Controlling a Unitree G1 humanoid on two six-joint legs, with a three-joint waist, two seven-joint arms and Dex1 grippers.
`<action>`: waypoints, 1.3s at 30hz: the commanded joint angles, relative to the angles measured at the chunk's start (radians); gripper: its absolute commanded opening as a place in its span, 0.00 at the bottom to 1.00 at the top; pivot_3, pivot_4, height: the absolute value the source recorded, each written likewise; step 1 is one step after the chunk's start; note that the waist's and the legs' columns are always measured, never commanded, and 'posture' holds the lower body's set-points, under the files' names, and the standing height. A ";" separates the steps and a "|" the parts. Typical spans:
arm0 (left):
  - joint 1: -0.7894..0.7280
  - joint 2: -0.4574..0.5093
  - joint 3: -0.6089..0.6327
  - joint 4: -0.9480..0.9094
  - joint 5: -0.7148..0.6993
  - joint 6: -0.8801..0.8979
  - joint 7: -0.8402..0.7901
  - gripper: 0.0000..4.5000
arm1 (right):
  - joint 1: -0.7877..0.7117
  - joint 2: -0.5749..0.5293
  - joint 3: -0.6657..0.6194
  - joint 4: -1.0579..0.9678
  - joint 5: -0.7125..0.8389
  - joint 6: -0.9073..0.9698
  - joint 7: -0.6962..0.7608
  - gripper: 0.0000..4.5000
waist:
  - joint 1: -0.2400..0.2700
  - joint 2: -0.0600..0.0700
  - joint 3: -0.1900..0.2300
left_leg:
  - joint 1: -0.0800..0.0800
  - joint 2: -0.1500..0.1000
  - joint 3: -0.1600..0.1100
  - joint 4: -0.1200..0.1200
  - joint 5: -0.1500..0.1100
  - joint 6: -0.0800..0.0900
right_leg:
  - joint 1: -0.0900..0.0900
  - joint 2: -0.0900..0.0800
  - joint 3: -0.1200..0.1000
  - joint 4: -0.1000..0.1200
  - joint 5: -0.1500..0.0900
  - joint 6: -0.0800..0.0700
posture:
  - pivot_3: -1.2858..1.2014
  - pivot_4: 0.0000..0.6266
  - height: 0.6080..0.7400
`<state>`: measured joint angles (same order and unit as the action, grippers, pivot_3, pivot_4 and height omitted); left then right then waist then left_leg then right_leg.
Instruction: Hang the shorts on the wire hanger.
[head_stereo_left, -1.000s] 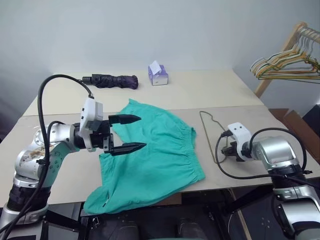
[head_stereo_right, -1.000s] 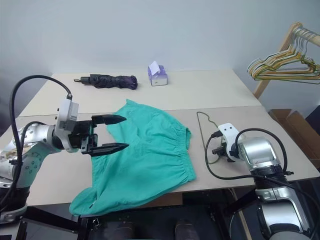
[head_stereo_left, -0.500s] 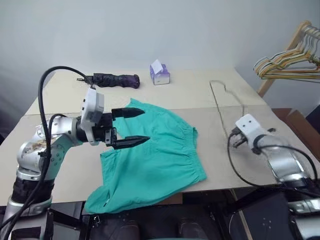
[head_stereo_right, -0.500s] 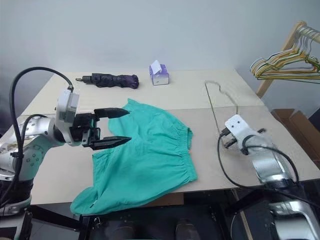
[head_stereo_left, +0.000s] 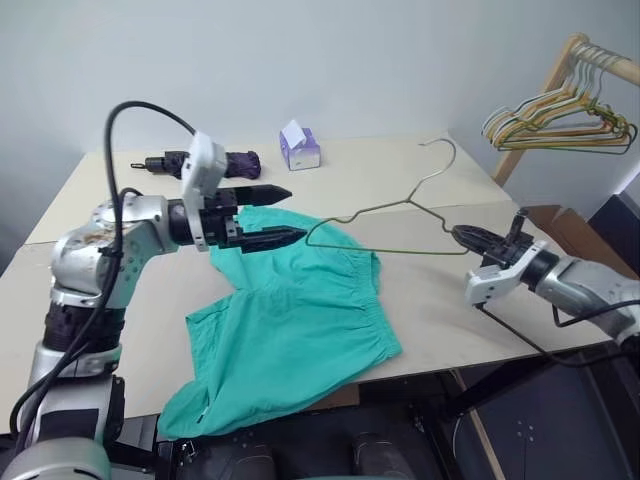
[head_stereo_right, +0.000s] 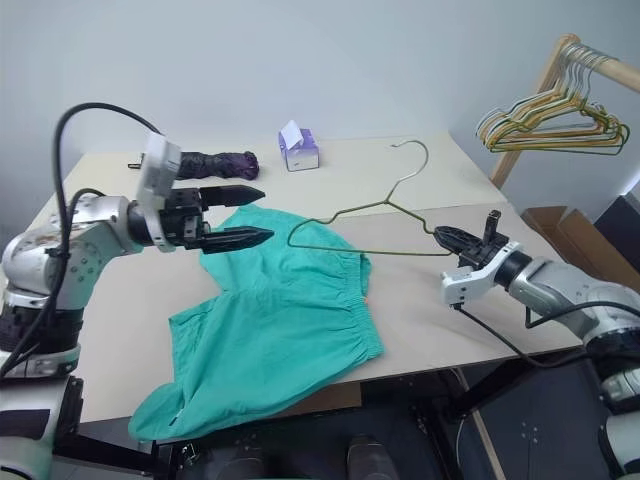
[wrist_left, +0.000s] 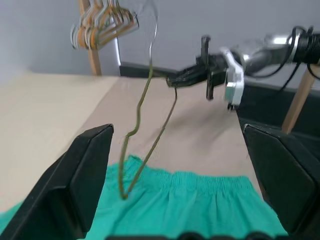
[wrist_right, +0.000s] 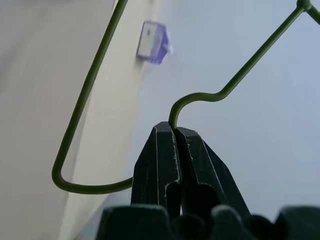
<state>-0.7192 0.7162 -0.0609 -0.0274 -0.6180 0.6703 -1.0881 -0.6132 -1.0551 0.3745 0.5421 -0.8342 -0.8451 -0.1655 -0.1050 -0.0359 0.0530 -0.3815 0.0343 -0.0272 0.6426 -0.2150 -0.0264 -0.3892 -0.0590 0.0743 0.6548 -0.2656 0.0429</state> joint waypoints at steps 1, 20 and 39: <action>-0.045 -0.007 -0.089 0.050 0.130 -0.078 -0.019 1.00 | -0.067 -0.014 -0.008 -0.001 -0.042 -0.069 -0.024 0.01 | -0.003 0.000 0.000 | 0.000 0.000 0.000 0.000 0.000 0.000 | 0.000 0.000 0.000 0.000 0.000 0.000 | 0.49 0.00 1.00; -0.132 -0.114 -0.338 0.199 0.407 -0.104 -0.148 0.87 | -0.149 -0.012 -0.031 -0.025 -0.086 -0.137 0.011 0.00 | -0.036 0.000 0.000 | 0.000 0.000 -0.001 0.000 0.000 0.000 | 0.000 0.000 0.000 0.001 0.000 0.000 | 0.48 0.00 1.00; -0.113 -0.144 -0.280 0.213 0.444 -0.099 -0.130 0.00 | -0.150 0.006 -0.051 -0.047 -0.005 -0.147 0.062 0.06 | -0.047 0.000 0.000 | 0.000 -0.001 -0.001 0.000 0.000 0.000 | 0.000 0.000 0.000 0.001 0.000 0.000 | 0.48 0.00 1.00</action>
<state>-0.8230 0.5730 -0.3700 0.2124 -0.1616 0.5747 -1.2136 -0.7476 -1.0515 0.3659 0.5303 -0.8953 -0.9701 -0.1092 -0.1525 -0.0356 0.0528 -0.3817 0.0337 -0.0286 0.6428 -0.2150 -0.0262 -0.3889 -0.0594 0.0746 0.6560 -0.2654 0.0426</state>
